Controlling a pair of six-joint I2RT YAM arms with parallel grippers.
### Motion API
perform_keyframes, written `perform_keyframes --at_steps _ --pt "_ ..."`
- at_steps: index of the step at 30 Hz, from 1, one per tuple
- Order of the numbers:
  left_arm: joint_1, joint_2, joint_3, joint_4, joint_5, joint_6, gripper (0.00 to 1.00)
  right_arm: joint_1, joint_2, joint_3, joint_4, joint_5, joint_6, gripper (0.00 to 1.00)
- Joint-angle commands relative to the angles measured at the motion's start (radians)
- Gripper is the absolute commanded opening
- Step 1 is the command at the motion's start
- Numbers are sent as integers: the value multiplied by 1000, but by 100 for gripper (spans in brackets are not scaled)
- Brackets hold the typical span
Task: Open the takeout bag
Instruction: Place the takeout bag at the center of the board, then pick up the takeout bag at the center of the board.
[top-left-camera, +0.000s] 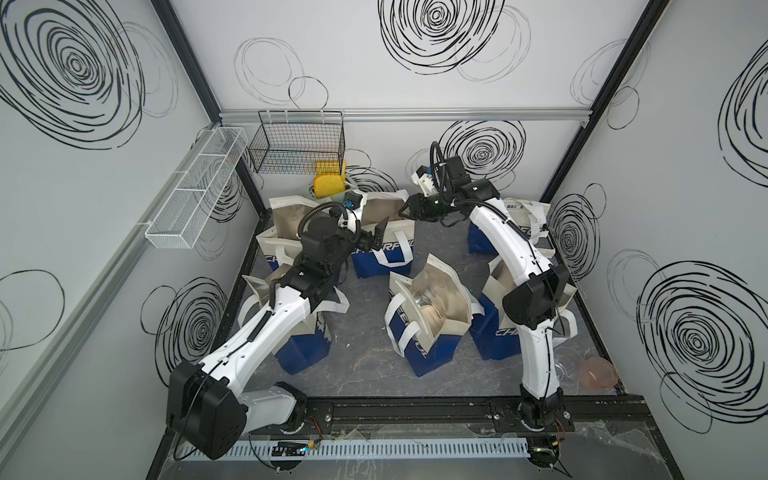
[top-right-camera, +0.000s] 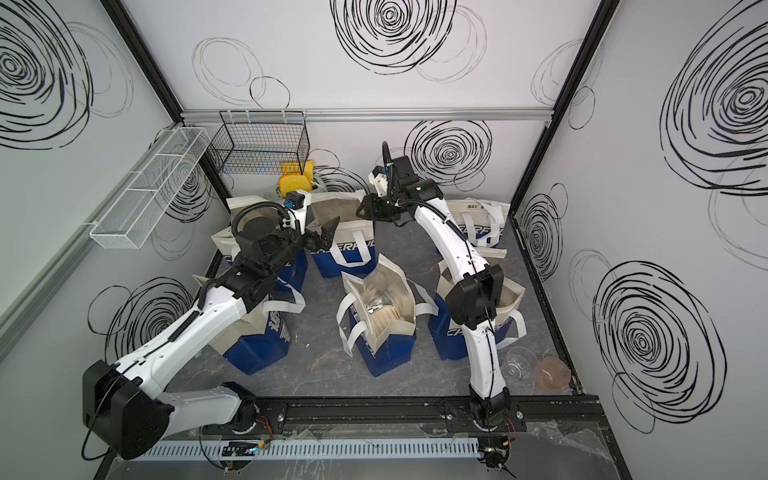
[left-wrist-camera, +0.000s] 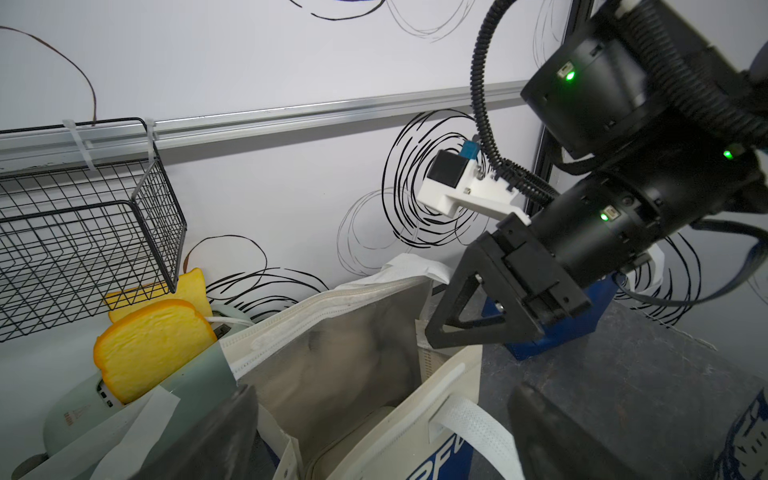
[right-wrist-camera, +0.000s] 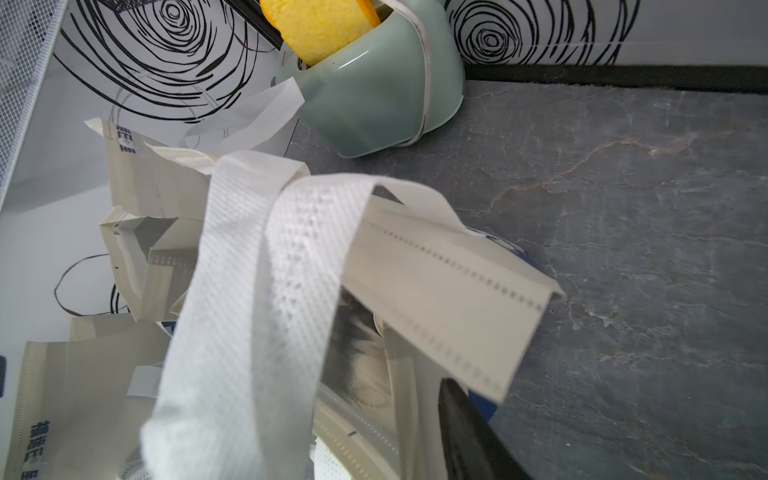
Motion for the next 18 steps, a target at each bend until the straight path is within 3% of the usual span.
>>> perform_keyframes --at_steps 1,8,11,18 --pt "13 1 39 10 30 -2 98 -10 -84 -11 12 -14 -3 54" --pt "17 60 101 -19 128 -21 100 -57 -201 -67 33 -57 12 56" --pt "15 97 145 -34 188 -43 94 -81 -248 -79 26 -44 0 56" --pt "-36 237 332 -122 291 -60 91 -157 -471 -276 176 273 -60 56"
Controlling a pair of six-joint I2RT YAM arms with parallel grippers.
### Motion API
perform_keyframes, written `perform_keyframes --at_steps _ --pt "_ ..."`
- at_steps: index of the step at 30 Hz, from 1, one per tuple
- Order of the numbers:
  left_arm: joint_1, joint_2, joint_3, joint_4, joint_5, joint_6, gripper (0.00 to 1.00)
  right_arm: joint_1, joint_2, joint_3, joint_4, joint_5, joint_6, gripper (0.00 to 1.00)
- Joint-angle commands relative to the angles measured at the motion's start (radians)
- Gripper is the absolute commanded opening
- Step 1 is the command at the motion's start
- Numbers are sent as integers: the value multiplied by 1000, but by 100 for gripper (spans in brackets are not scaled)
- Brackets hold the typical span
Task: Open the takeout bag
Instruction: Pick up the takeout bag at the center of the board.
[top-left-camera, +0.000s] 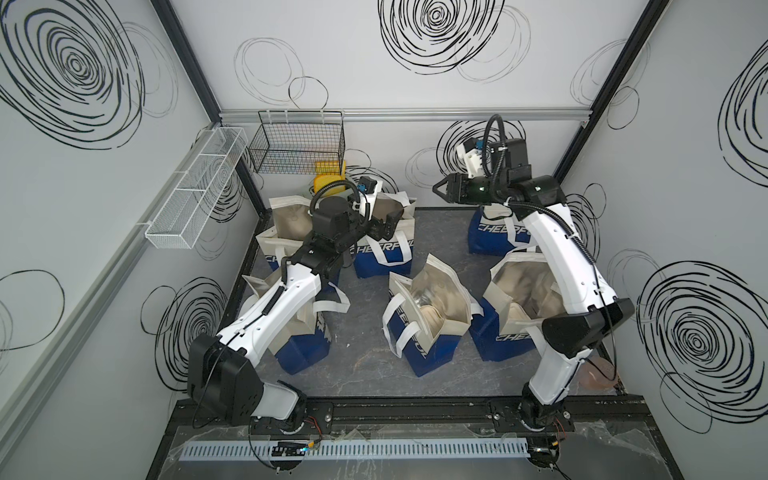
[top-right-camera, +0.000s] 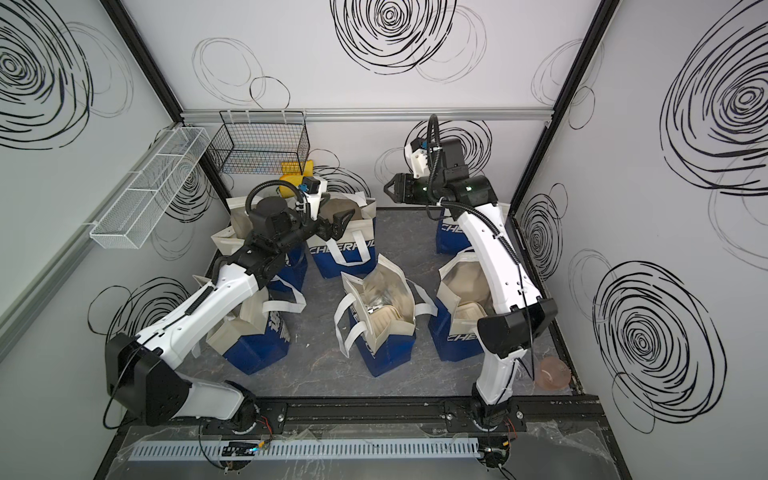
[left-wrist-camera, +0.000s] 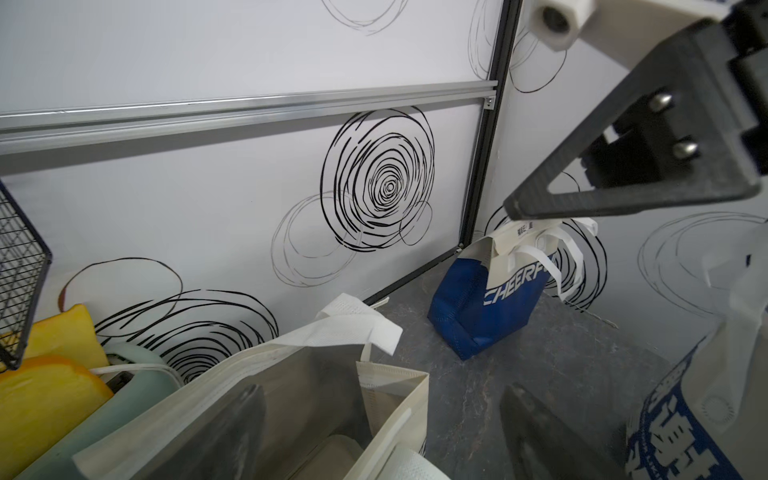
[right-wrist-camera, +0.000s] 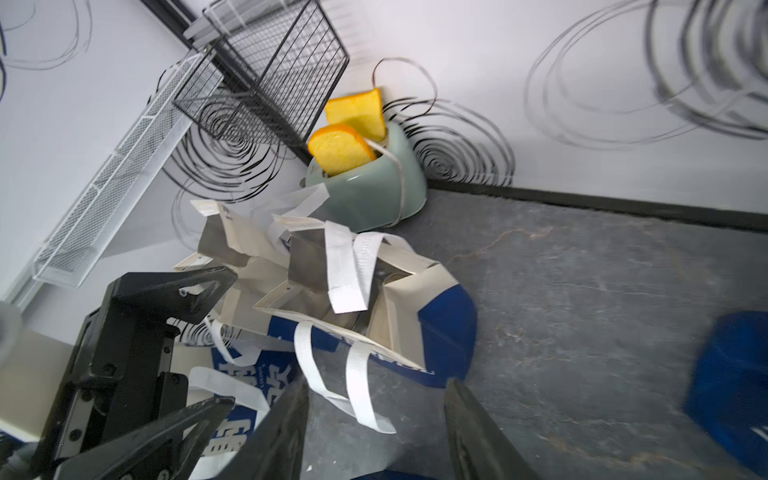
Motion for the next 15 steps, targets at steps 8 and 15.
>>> perform_keyframes --at_steps 8,15 --pt "-124 272 373 -117 175 -42 90 -210 -281 -356 167 397 39 56" --pt "-181 415 482 -84 215 -97 87 -261 -318 -500 332 414 -215 61"
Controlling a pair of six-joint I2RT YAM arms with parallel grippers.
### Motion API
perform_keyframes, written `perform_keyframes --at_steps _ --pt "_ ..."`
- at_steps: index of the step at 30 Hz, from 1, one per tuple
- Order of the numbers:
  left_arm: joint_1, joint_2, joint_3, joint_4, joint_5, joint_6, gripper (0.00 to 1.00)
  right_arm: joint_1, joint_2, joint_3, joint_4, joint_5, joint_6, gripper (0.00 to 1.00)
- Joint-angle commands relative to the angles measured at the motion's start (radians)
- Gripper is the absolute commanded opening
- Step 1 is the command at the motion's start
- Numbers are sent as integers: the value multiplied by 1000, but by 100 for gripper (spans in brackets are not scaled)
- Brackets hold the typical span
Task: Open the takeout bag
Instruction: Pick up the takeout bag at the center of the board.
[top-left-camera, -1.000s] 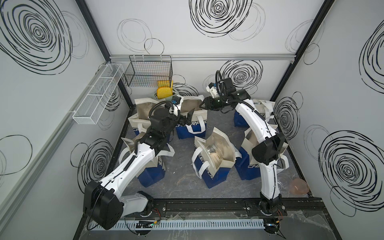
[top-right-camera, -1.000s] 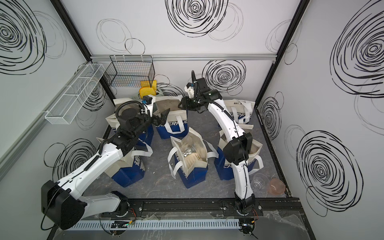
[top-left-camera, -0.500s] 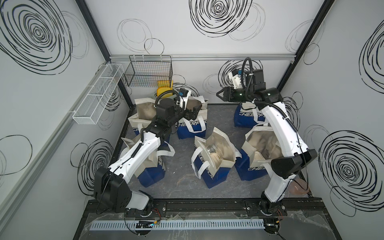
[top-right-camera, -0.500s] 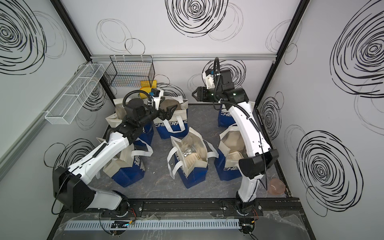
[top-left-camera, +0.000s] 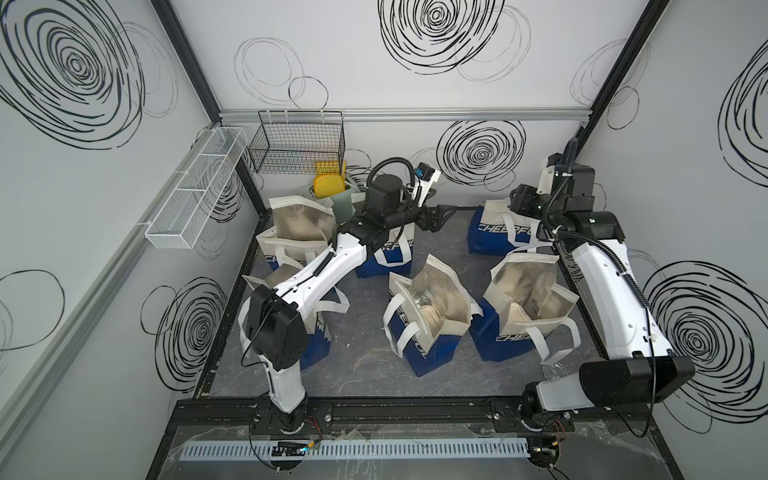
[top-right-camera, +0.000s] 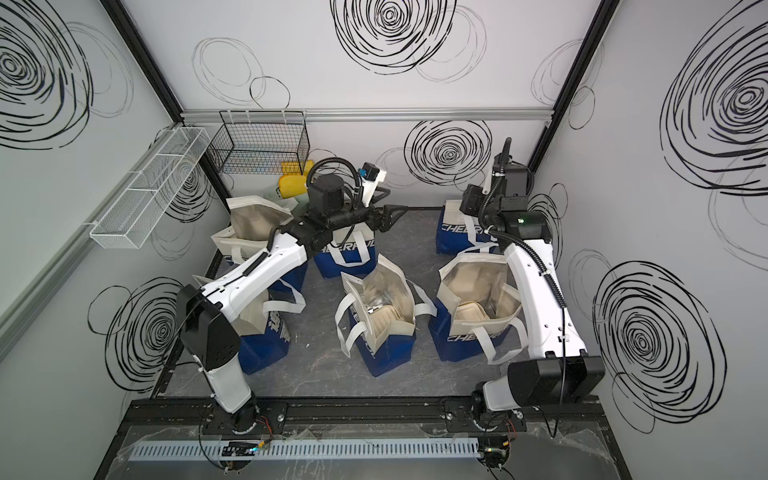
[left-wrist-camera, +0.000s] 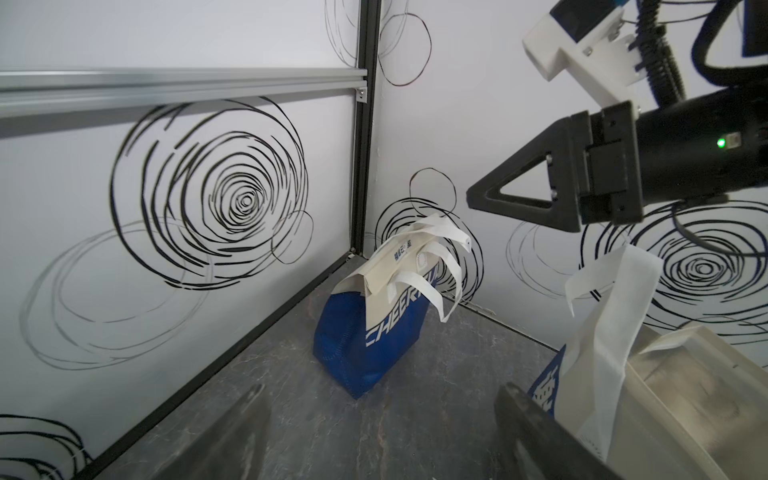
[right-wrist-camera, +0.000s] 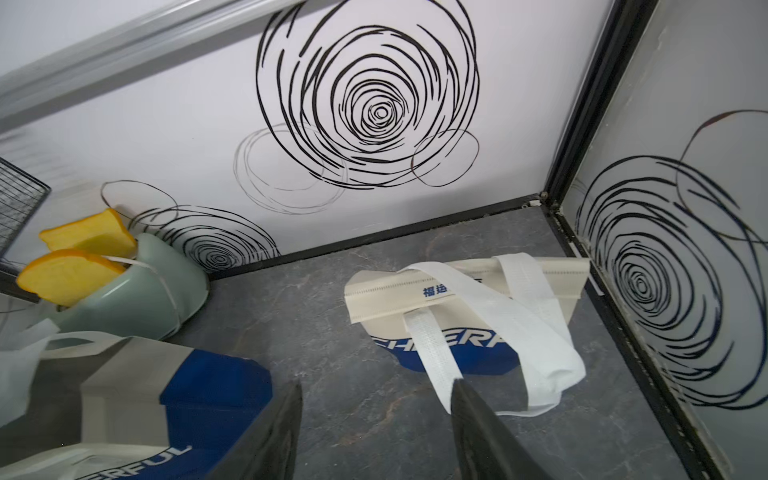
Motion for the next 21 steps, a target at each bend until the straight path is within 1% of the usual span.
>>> perform_keyframes --at_steps 1,3,4,6,8,9,11,12,13,14,16,17,19,21 --pt "-20 37 44 17 34 -37 87 3 13 -8 137 41 -163 62" --pt "-29 44 42 16 17 -40 87 -21 48 29 151 56 -148 64" --pt "-30 45 36 16 10 -40 87 -58 73 70 143 38 -100 64" --pt "-30 42 22 20 3 -39 88 -160 117 121 149 -92 7 65" --pt "-23 39 11 28 7 -43 88 -258 185 198 117 -157 99 68" --pt "-19 39 7 31 9 -47 88 -300 229 260 76 -179 131 70" --pt "-10 45 5 42 18 -60 89 -396 347 431 -34 -272 194 72" --pt "-6 49 5 48 22 -65 88 -428 400 508 -76 -320 204 74" --pt "-2 55 6 59 29 -72 89 -445 460 595 -108 -351 195 77" --pt "0 63 11 67 41 -80 88 -445 515 687 -148 -354 189 78" --pt "4 86 28 78 62 -90 88 -453 599 813 -209 -375 214 78" --pt "4 98 37 79 70 -91 89 -458 623 830 -222 -397 232 78" --pt "5 115 46 85 84 -96 88 -438 633 845 -214 -384 223 81" --pt "6 131 53 85 91 -94 88 -415 621 801 -183 -398 223 81"
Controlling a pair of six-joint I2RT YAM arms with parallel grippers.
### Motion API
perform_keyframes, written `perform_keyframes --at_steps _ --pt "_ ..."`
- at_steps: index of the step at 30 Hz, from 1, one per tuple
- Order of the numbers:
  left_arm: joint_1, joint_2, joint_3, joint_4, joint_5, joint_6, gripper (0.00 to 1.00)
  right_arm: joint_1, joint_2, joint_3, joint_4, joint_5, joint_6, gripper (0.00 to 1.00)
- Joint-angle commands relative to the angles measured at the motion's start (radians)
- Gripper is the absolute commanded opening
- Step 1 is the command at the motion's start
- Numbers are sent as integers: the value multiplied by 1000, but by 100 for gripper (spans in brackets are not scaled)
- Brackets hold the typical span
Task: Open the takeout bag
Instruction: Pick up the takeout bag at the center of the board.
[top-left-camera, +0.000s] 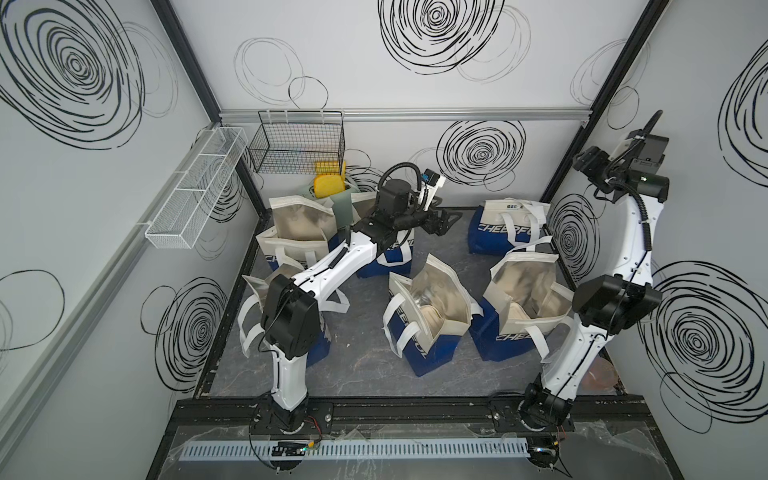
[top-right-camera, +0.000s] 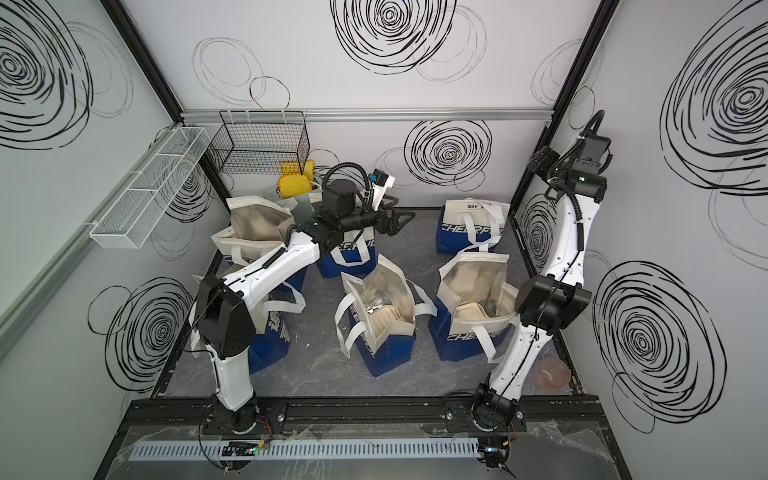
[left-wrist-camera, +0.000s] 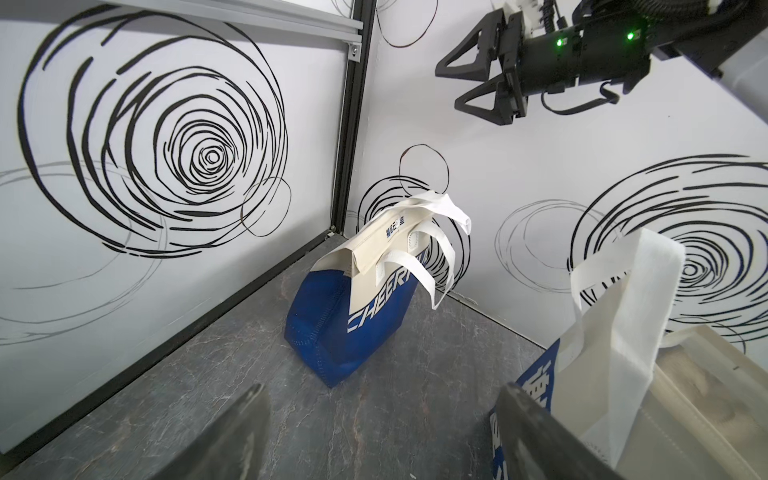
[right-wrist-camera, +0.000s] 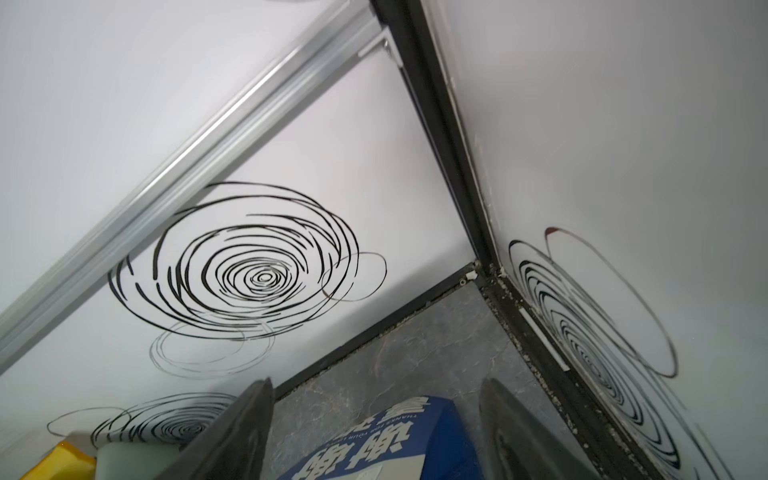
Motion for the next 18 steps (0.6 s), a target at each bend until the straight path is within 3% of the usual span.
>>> perform_keyframes --at_steps 1,5,10,18 --pt "5 40 34 47 45 -21 88 60 -24 -4 -42 -54 21 80" --pt "6 67 57 43 47 -18 89 105 2 -9 -48 -111 52 74" --pt "6 82 72 38 48 -19 88 173 11 -46 -26 -35 61 73" --pt "12 80 58 29 49 -13 89 243 -19 -251 223 39 145 74"
